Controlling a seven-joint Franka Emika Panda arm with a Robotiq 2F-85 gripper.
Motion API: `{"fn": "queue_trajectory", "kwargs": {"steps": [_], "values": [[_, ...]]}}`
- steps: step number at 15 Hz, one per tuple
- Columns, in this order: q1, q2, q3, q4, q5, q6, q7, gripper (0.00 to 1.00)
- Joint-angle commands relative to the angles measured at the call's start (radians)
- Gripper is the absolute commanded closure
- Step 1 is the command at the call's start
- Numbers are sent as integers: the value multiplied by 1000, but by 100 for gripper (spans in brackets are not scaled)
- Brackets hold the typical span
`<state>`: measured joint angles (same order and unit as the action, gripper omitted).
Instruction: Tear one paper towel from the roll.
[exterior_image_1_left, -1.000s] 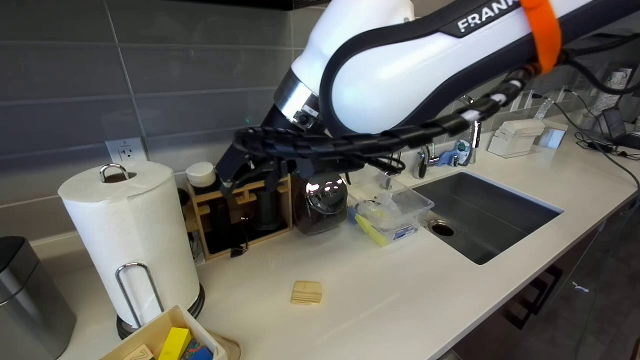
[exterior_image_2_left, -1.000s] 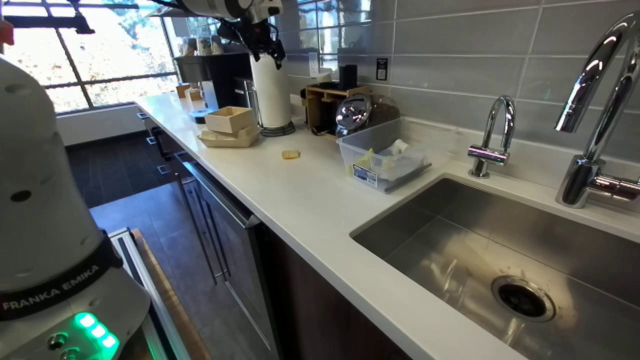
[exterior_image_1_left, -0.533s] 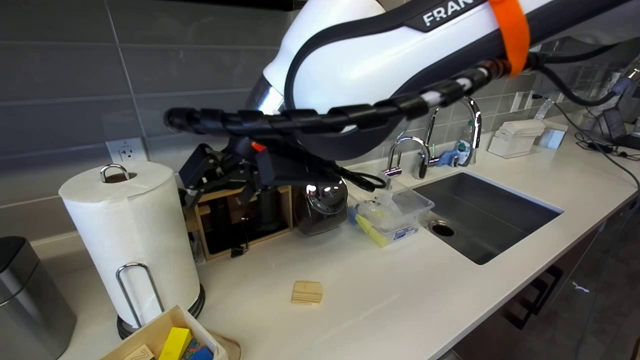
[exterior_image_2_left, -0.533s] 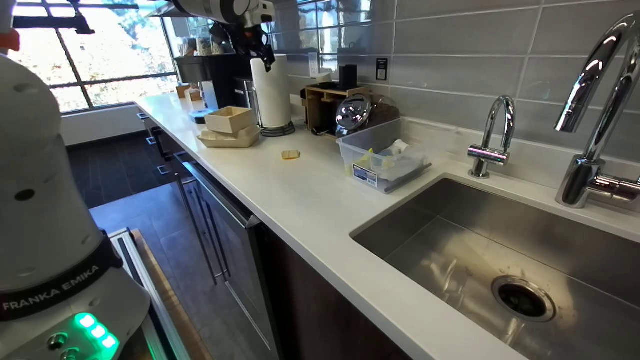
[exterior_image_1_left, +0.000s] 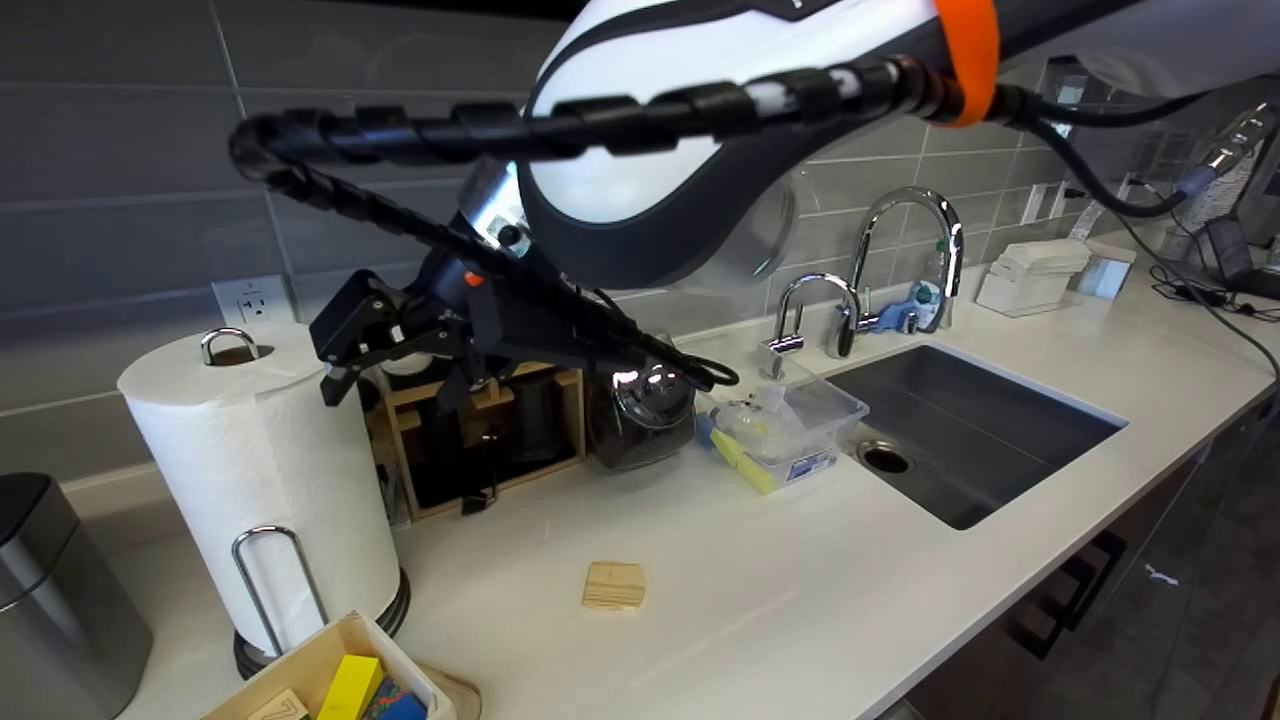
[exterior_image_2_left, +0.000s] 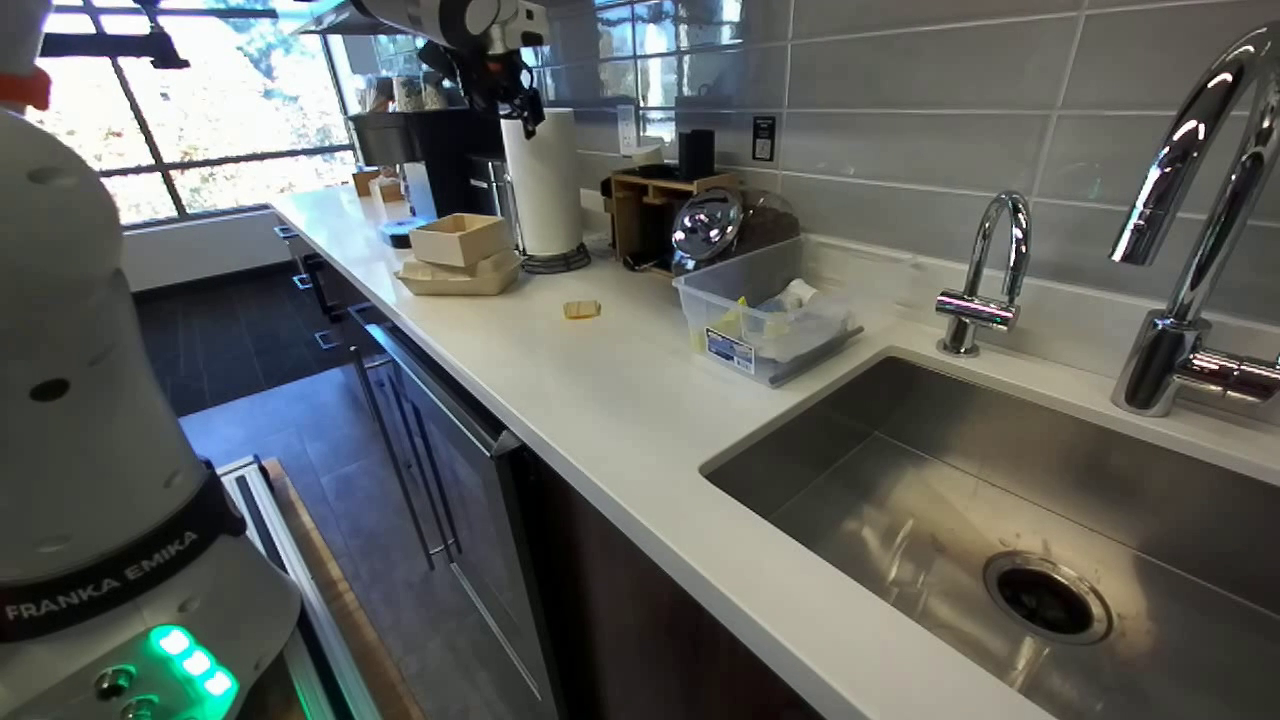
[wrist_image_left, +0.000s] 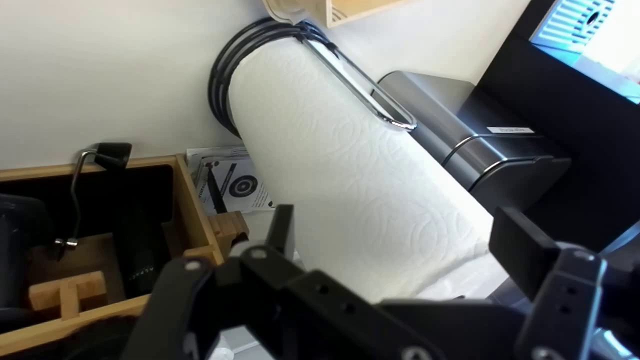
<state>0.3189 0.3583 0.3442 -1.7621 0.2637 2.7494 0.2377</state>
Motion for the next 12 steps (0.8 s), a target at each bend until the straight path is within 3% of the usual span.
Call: {"fn": "queue_trajectory", "kwargs": {"steps": [1, 12], "values": [[6, 44, 6, 53, 68, -3, 33, 0], [14, 198, 48, 238, 160, 1, 19, 0]]}}
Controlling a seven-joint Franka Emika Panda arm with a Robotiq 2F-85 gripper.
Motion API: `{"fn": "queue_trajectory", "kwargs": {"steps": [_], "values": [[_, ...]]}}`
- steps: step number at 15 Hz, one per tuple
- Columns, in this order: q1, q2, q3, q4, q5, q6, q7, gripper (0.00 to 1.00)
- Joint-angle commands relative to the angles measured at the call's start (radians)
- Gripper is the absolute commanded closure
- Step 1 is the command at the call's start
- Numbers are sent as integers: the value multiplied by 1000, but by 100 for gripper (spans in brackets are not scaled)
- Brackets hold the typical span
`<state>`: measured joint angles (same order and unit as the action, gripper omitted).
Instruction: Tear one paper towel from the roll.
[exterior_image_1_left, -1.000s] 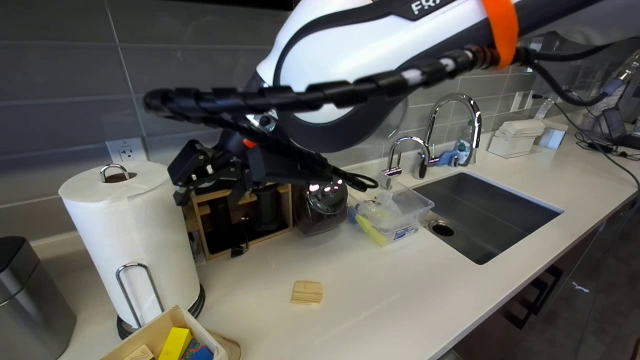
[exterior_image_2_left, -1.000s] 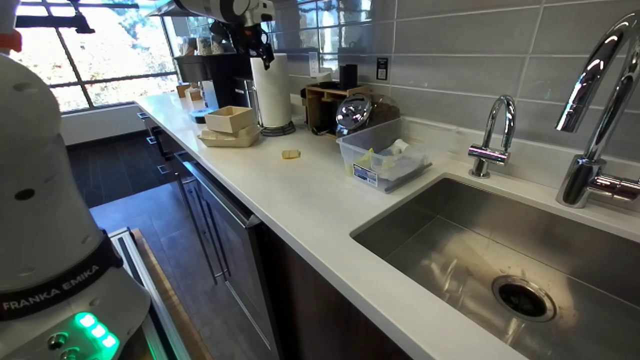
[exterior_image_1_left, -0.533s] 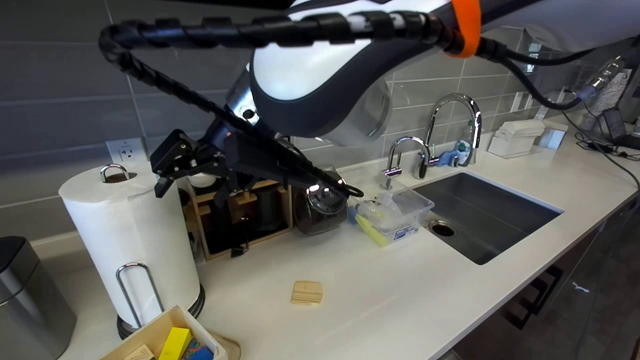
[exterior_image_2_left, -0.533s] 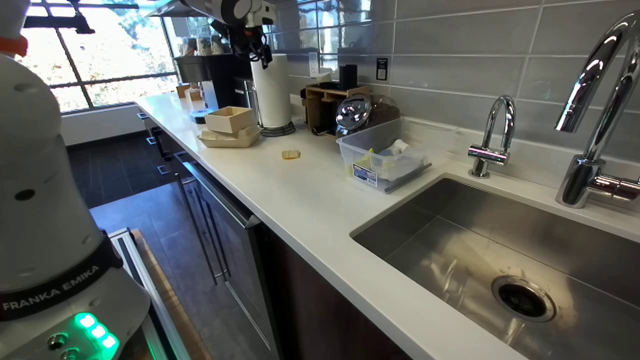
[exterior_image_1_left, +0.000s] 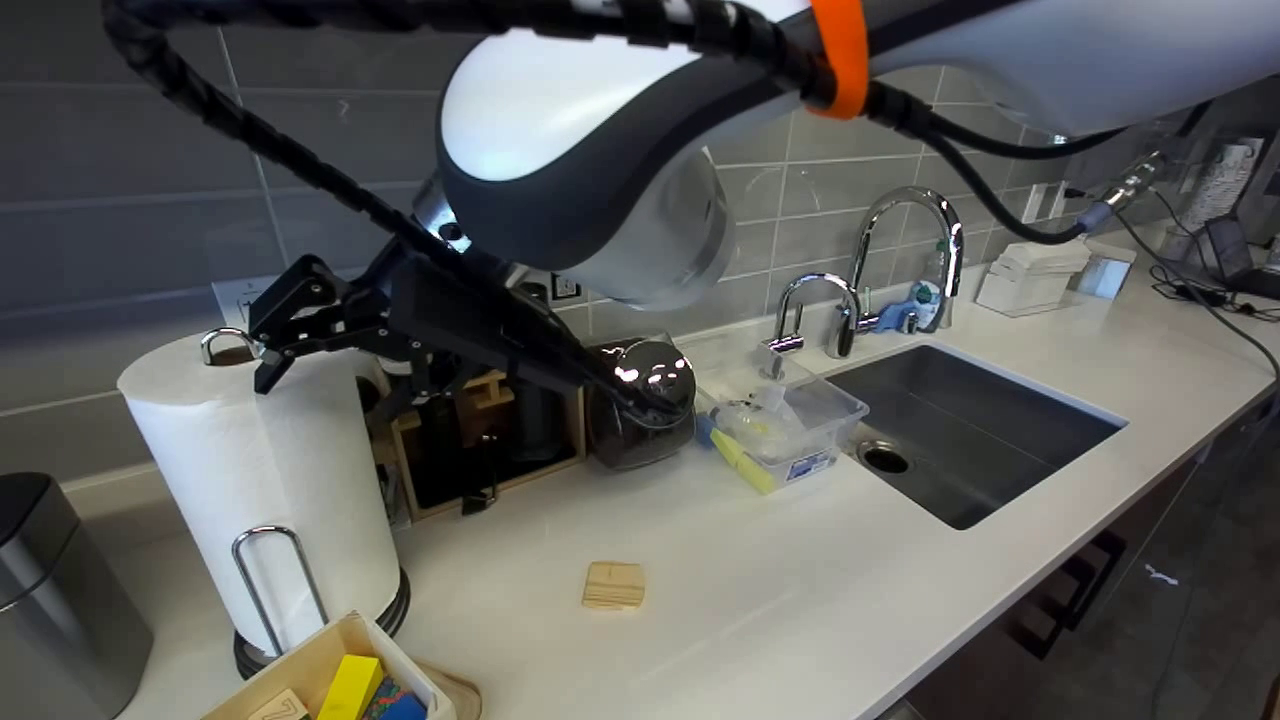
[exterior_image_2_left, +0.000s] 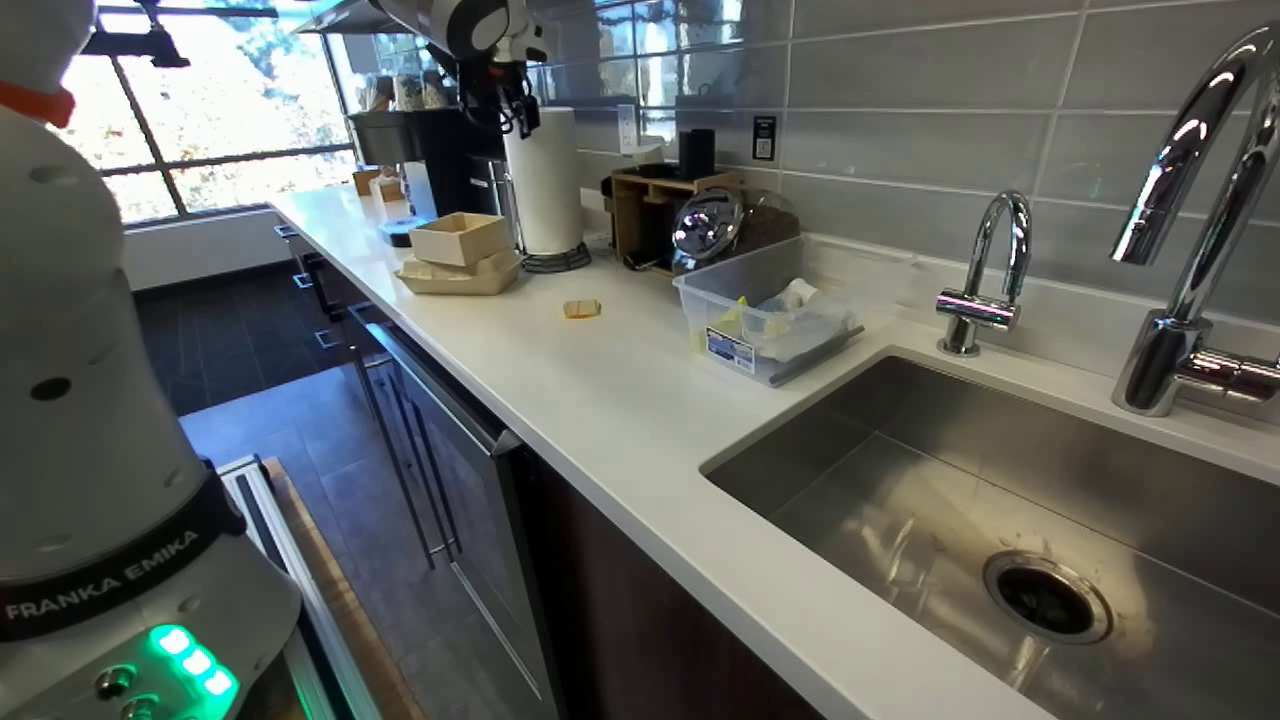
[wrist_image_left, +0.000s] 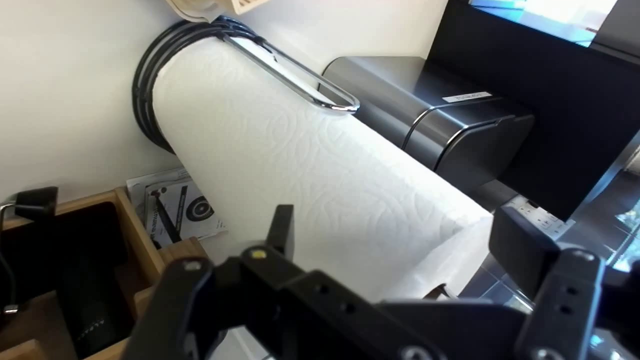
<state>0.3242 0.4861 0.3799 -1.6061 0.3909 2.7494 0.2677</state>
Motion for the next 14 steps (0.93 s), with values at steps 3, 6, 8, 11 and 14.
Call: {"fn": "queue_trajectory", "kwargs": {"steps": [3, 6, 8, 11, 14], "values": [[18, 111, 6, 131, 24, -1, -6, 0], [20, 137, 9, 162, 26, -5, -1, 0], [21, 144, 12, 171, 27, -5, -1, 0], [1, 132, 41, 148, 27, 2, -21, 0], [-10, 117, 55, 125, 27, 4, -28, 0]]}}
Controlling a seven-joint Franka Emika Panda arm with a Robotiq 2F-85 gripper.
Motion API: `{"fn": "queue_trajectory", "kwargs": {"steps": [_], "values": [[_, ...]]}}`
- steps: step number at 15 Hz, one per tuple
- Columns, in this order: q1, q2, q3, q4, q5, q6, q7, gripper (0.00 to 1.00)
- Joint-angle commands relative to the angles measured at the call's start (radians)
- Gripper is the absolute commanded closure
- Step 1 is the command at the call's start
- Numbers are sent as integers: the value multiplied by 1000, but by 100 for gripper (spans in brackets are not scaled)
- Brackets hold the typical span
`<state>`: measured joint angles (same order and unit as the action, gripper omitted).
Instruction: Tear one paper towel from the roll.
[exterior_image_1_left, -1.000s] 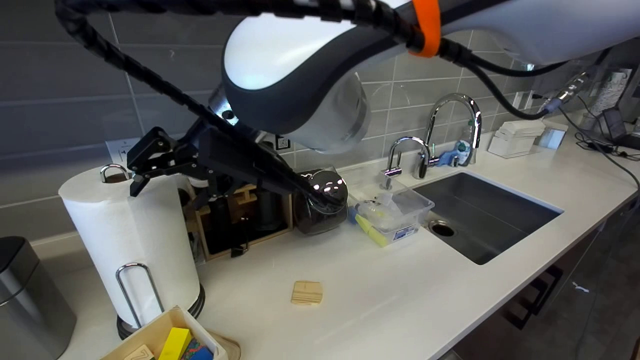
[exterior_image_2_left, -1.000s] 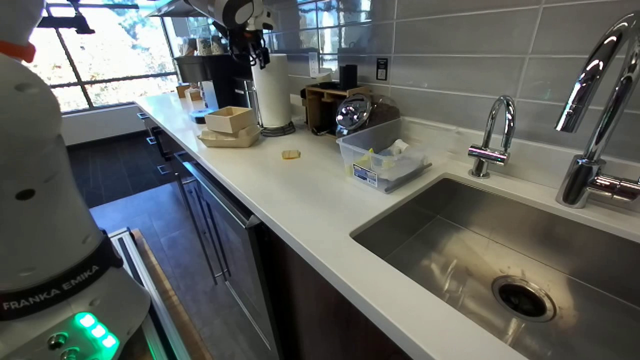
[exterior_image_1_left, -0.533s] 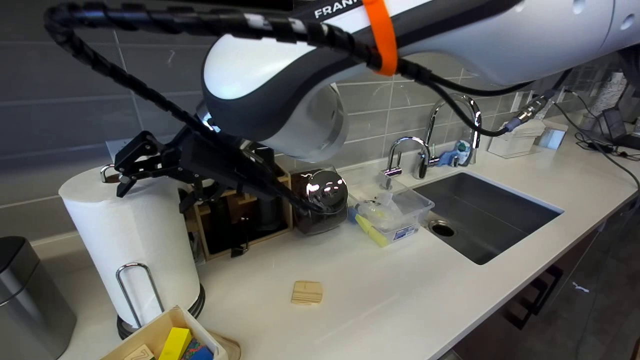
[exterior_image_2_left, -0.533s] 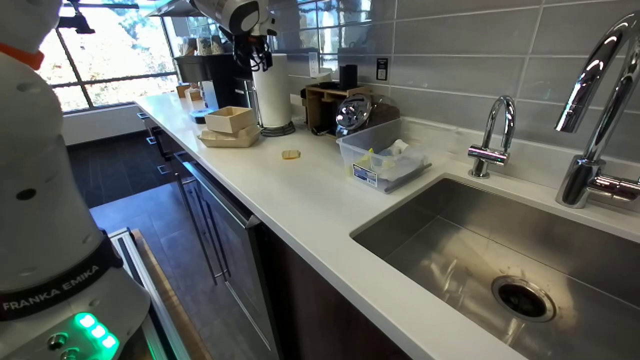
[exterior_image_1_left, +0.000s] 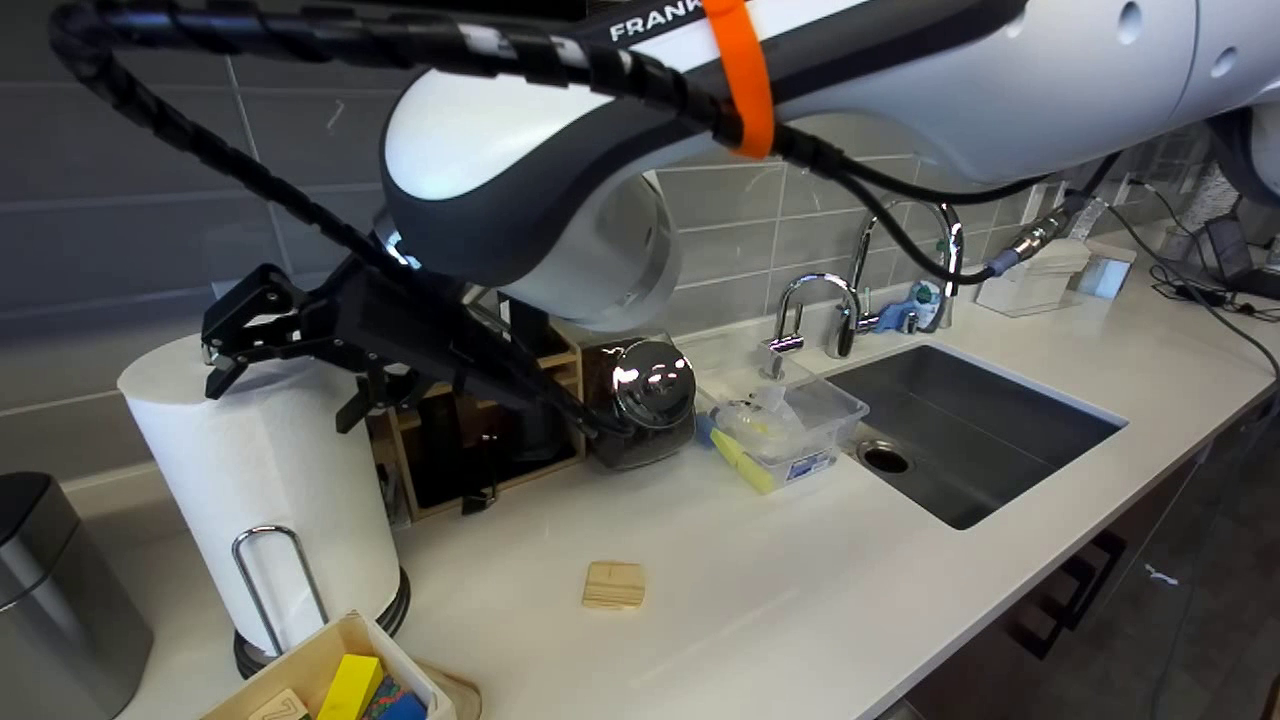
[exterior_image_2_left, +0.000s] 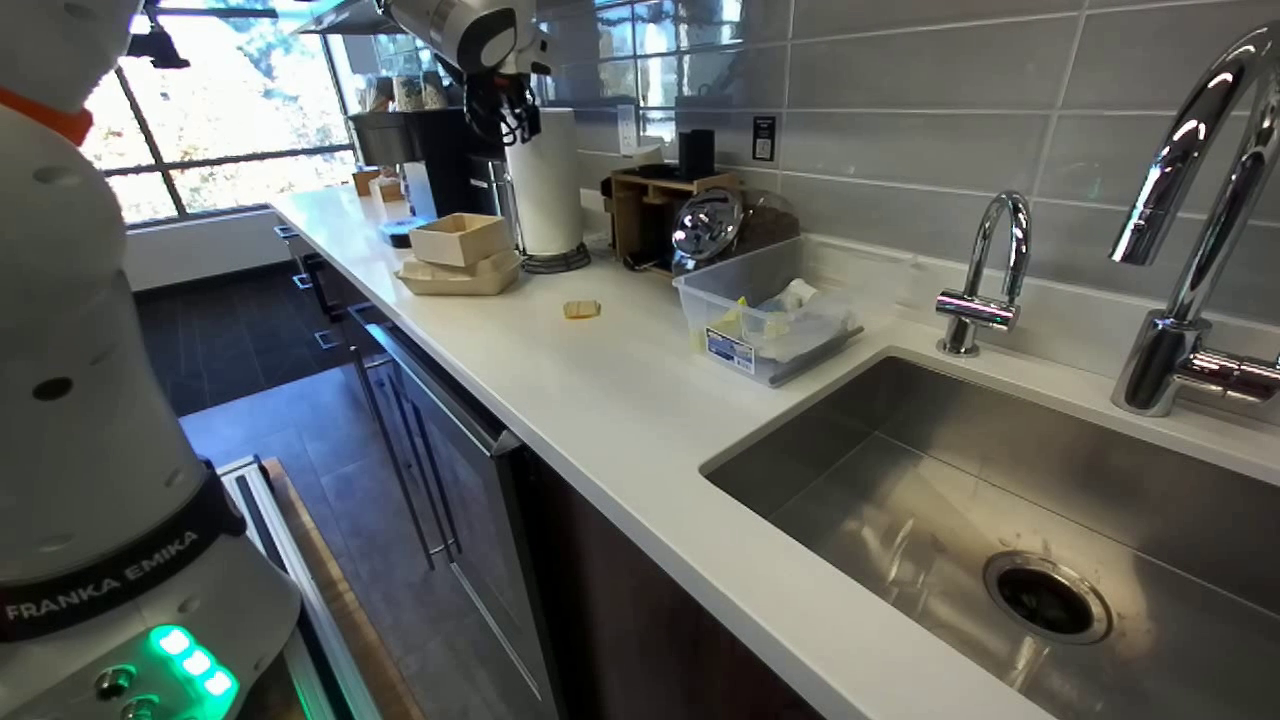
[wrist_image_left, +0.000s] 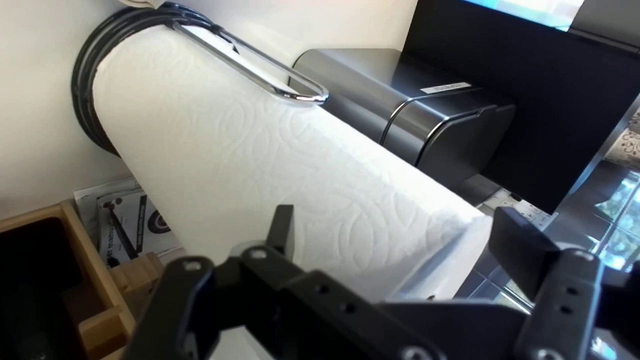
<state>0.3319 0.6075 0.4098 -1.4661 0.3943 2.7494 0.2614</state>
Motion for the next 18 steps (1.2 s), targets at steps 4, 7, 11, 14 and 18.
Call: {"fn": "queue_trajectory", "kwargs": {"steps": [4, 7, 11, 14, 18], "values": [[-27, -8, 29, -26, 20, 6, -20, 26], [-29, -8, 26, -28, 17, 3, -15, 22], [-31, -12, 29, -31, 19, 6, -16, 16], [-39, -22, 43, -44, 28, 12, -27, 15], [-60, -34, 75, -69, 40, 15, -40, 18]]}}
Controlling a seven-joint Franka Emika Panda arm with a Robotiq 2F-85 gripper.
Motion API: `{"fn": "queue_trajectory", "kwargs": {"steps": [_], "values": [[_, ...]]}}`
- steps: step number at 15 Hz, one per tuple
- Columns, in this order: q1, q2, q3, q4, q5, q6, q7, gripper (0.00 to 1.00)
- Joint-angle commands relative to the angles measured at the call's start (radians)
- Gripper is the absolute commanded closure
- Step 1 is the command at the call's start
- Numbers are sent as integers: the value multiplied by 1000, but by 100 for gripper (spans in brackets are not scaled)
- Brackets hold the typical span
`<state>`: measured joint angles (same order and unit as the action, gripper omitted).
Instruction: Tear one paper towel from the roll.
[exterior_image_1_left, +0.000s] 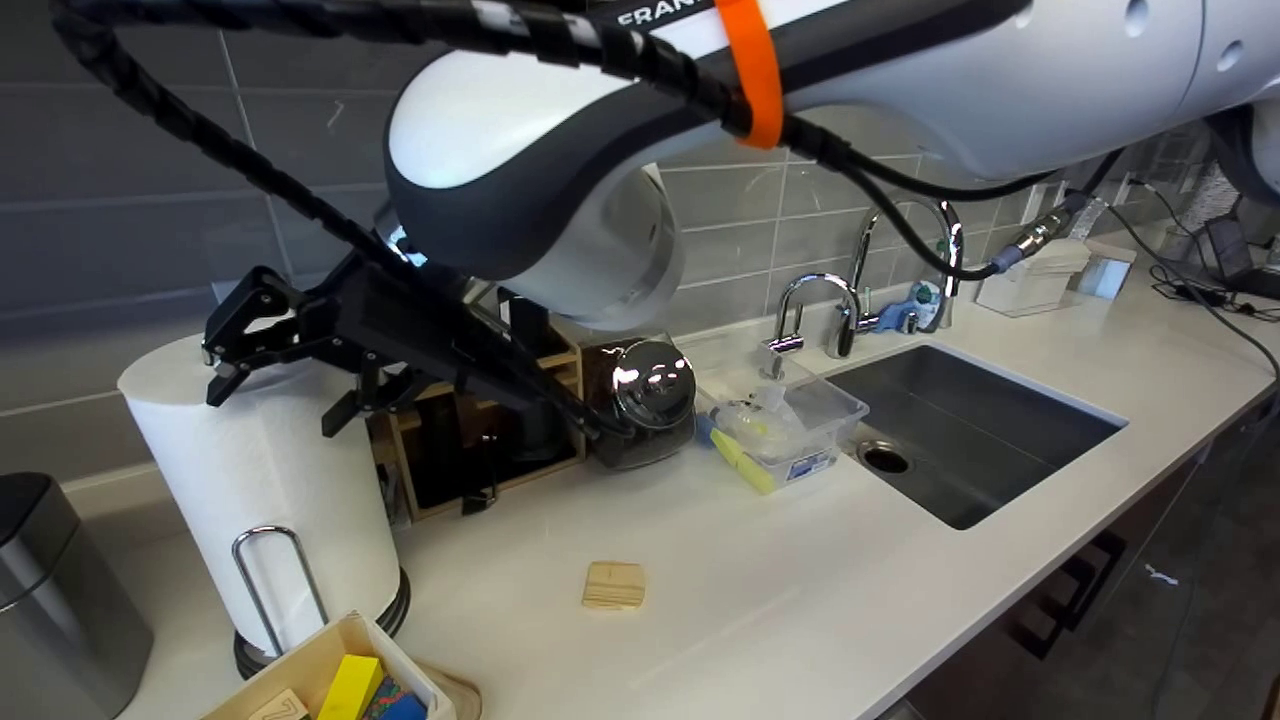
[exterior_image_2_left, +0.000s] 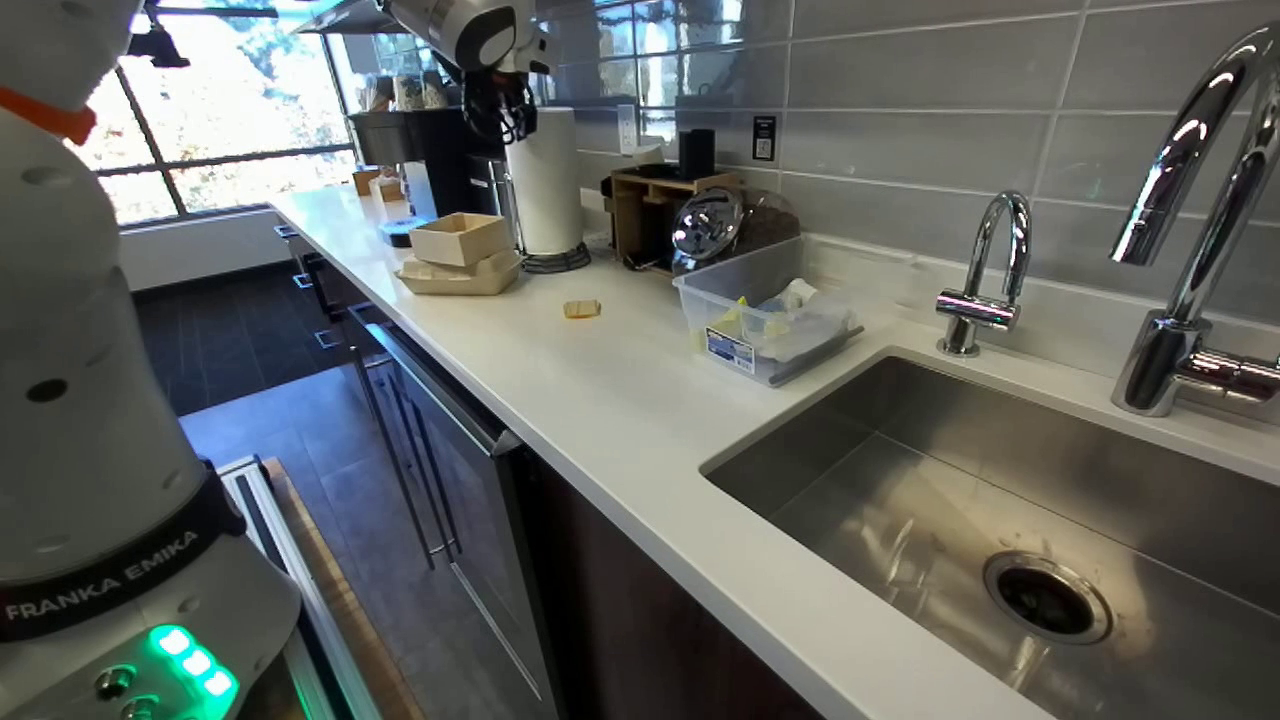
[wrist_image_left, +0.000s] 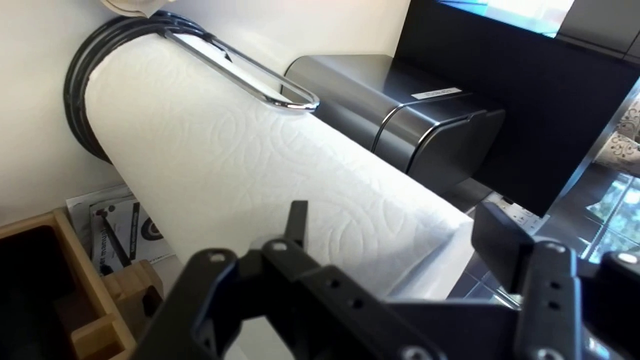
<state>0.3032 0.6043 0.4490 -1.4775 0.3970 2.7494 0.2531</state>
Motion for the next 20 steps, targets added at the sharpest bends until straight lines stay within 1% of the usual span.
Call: {"fn": "queue_trajectory", "kwargs": {"steps": [1, 2, 3, 5, 11, 15, 16, 17, 20], "values": [[-37, -35, 42, -66, 38, 18, -33, 19], [-40, -42, 41, -77, 35, 17, -26, 24], [-45, -49, 41, -88, 34, 12, -18, 22], [-49, -55, 37, -102, 31, 14, -10, 22], [-57, -36, 35, -87, 17, 8, -19, 11], [-59, -34, 35, -85, 15, 5, -20, 18], [-59, -37, 34, -88, 15, 5, -18, 25], [-59, -41, 32, -92, 13, 6, -17, 37], [-60, -46, 31, -99, 12, 7, -15, 59]]}}
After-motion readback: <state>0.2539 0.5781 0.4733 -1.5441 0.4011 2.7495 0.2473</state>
